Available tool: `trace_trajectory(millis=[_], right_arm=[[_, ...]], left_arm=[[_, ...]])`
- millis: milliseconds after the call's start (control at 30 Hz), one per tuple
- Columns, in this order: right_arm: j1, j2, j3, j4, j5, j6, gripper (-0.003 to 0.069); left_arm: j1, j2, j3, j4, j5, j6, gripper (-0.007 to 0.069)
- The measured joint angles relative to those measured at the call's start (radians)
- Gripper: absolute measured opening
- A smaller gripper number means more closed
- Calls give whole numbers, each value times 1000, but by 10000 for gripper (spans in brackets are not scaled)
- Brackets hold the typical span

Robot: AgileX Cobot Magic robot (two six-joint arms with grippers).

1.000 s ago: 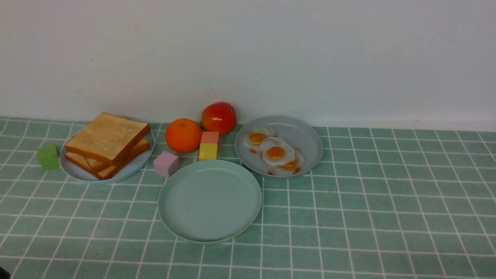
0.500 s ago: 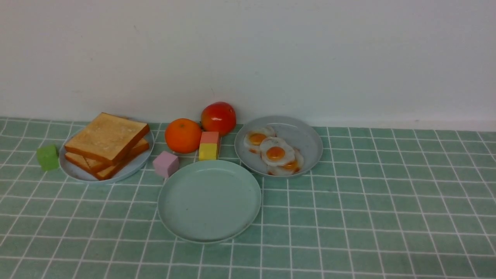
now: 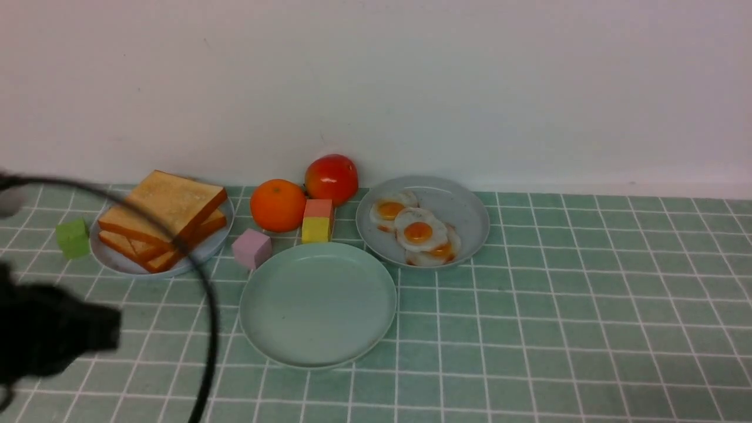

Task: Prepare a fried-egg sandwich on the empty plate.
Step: Use the left arm to grab a slice of bread

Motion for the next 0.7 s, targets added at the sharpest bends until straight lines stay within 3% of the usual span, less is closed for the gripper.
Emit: trace_trajectory(millis=[100,200,367,500,600,700], right_arm=[[0,1,-12,46,-38,8,232],[0,32,-104,49,109,-1,199],[0,295,-552,-28,648,-196,46],[4,462,-776,-35,899,-289,1],[21,536,-853,-22,966,-317,0],[38,582,-875,-3,968,-365,0]], left_arm=[[1,134,-64,30,-34,0,-13],[15,282,-136,67,-39,2,-13],[86,591,-340,131,-69,8,-13],[99,737,-464,195,-98,14,-13],[99,830,-546,239,-120,46,12],[99,907,-607,267,-143,88,89]])
